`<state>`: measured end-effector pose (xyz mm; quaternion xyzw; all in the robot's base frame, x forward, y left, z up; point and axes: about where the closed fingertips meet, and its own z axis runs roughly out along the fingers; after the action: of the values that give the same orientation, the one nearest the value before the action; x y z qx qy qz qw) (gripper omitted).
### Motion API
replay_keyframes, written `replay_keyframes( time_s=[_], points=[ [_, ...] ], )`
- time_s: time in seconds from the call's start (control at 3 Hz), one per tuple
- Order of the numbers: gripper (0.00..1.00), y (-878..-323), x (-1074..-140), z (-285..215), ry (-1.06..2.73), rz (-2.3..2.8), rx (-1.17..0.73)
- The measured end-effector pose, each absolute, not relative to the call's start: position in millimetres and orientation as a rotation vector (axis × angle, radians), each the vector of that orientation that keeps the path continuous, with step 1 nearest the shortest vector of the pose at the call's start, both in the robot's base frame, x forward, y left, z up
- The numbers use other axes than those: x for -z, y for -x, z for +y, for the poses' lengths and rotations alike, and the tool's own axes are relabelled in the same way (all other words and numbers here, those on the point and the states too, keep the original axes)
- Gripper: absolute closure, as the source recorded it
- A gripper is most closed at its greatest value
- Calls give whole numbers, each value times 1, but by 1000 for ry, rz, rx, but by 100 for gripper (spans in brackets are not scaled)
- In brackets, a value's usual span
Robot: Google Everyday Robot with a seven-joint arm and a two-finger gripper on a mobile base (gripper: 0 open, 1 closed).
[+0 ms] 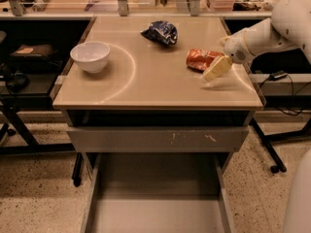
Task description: Place coke can into middle drawer
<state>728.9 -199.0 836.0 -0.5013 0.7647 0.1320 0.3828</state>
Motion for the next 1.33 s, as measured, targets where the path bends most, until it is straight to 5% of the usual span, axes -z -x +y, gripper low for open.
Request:
replay_keyframes(
  time_s=[1.33],
  points=[
    [88,-729,-836,-199,1278,1950,-337]
  ],
)
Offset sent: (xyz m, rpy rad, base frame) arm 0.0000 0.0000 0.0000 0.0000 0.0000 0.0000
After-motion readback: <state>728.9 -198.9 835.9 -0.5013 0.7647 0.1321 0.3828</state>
